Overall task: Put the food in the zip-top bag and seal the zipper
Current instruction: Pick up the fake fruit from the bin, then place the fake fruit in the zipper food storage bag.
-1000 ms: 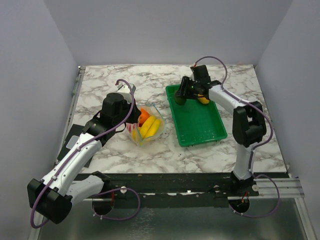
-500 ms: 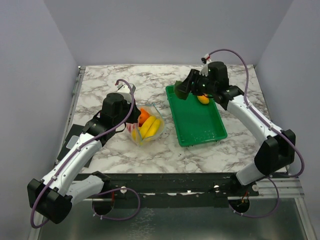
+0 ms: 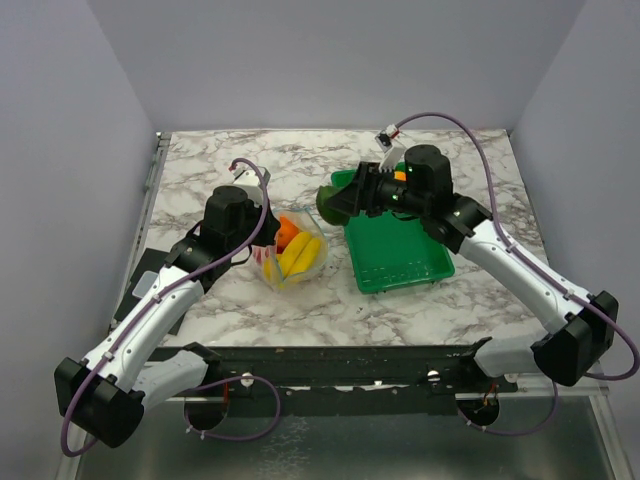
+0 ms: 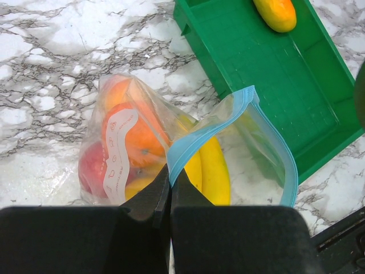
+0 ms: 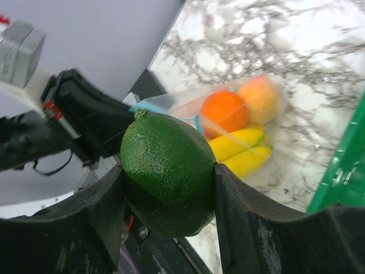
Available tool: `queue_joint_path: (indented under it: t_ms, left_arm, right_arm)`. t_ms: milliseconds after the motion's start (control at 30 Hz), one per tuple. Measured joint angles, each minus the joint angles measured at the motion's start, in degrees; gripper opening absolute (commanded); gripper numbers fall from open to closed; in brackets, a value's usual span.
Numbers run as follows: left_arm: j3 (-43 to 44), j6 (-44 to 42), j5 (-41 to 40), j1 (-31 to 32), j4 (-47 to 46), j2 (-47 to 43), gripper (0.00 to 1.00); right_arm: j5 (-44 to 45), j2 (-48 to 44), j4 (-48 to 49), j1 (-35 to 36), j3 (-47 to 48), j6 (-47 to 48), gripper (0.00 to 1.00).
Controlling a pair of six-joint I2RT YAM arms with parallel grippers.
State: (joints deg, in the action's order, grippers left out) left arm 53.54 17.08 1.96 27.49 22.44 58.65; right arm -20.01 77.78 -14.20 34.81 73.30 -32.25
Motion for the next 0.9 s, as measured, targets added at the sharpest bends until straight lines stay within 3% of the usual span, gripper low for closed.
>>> queue_joint_path:
  t_ms: [367,900]
  left_arm:
    - [0.00,0.00,-0.07,0.00,0.24,-0.26,0.00]
    - [0.00,0.00,-0.09,0.00,0.37,-0.26,0.00]
  right_arm:
    - [2.56,-0.35,0.13,9.70,-0.72,-0.59,0.29]
    - [12.33,10.86,-2.34,15.74,2.12,0.11,0.29]
